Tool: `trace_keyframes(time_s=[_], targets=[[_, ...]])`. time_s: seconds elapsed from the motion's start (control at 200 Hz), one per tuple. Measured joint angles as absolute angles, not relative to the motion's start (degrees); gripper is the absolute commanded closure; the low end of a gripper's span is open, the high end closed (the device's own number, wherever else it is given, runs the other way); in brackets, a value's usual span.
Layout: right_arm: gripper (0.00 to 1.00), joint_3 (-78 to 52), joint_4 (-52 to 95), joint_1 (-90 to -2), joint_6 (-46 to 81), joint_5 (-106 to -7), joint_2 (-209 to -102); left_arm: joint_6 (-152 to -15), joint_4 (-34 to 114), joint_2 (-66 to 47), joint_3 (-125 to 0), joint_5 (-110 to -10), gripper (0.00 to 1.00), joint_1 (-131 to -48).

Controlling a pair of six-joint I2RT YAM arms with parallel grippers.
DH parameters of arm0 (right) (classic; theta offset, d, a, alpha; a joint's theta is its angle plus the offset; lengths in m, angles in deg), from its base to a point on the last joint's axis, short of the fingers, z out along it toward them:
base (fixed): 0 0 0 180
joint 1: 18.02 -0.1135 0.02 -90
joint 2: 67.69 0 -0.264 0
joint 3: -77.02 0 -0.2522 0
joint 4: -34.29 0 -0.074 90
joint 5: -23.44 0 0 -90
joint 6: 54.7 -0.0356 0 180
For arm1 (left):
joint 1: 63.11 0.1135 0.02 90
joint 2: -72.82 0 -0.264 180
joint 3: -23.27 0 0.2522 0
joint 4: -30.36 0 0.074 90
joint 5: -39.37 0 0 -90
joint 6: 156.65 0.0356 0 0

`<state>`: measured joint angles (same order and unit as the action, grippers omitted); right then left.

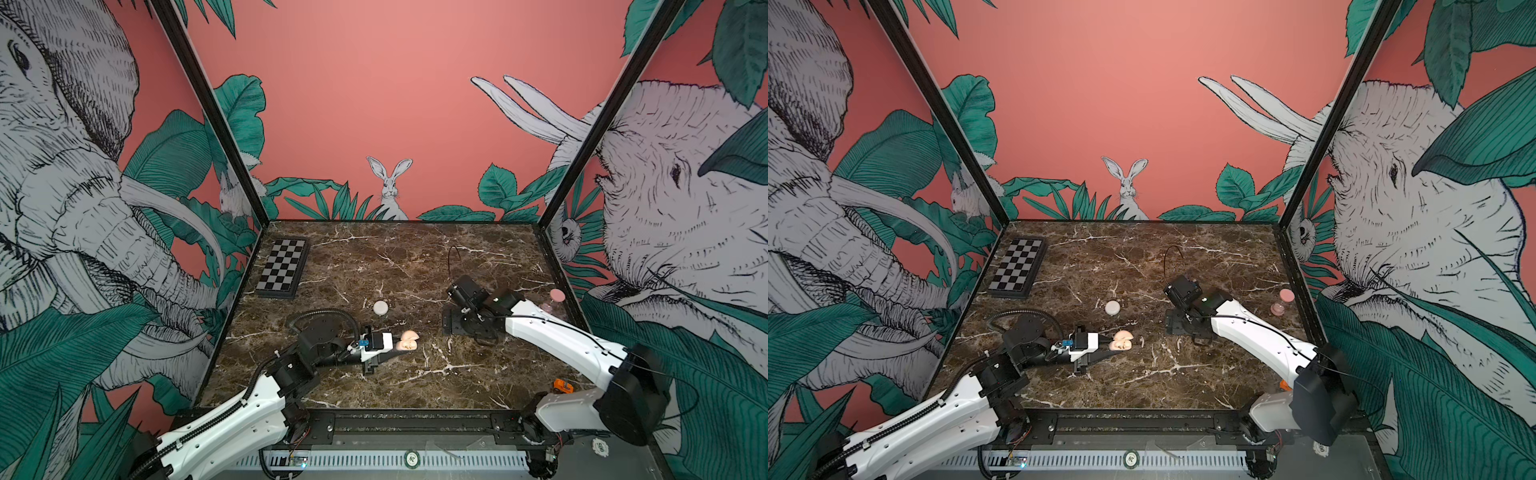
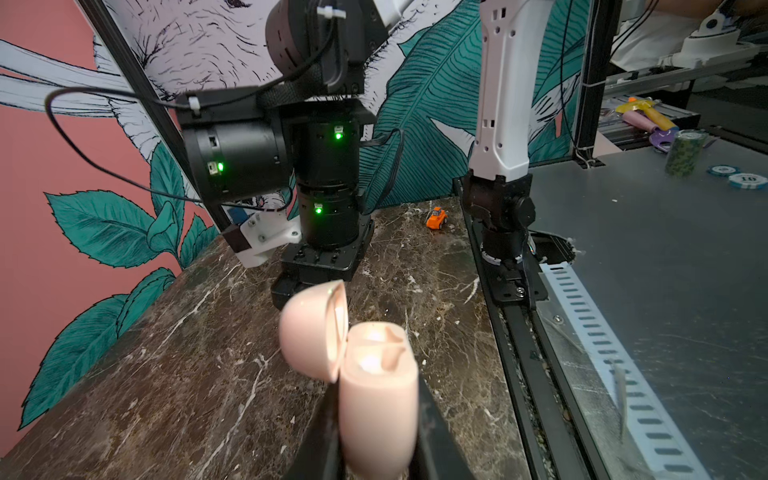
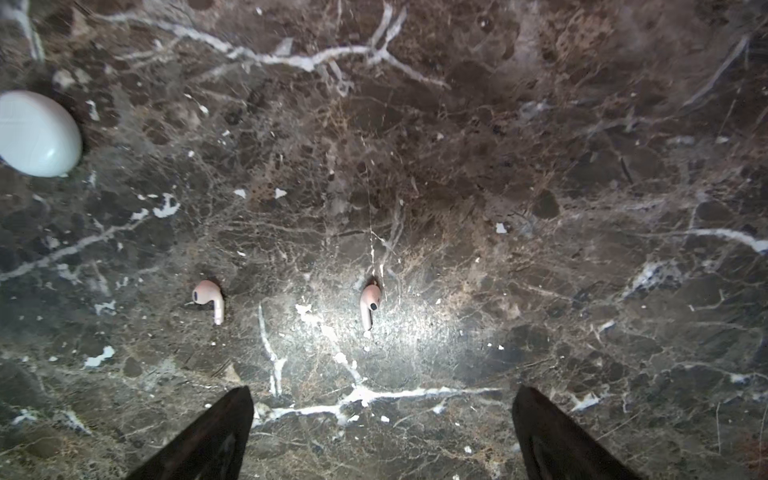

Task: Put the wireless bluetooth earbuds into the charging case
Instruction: 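Move the right gripper above the pink earbuds on the table, then lower the right gripper and close it on a pink earbud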

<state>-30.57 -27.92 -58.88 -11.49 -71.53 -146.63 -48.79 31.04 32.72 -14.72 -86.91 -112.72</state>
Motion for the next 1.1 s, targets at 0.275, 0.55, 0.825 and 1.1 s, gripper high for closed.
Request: trace_keyframes(time_s=[0.275, 0.55, 0.825, 1.1], targets=[[0.17, -32.73, -25.69, -58.86, -12.52, -68.99, -149.95, -47.96, 31.96, 32.15, -14.94, -88.09, 1.0, -113.17], [0.24, -32.71, -24.59, -58.77, -12.49, -68.18, -154.63, -47.5, 32.38, 31.94, -14.94, -88.72, 1.0, -113.28], [0.36, -32.23, -24.03, -58.07, -12.06, -67.97, -157.56, -47.12, 33.3, 31.52, -15.01, -88.79, 1.0, -113.33], [0.47, -32.1, -22.71, -57.87, -11.84, -66.7, -161.28, -46.8, 33.8, 31.3, -15.64, -88.92, 1.0, -113.33]])
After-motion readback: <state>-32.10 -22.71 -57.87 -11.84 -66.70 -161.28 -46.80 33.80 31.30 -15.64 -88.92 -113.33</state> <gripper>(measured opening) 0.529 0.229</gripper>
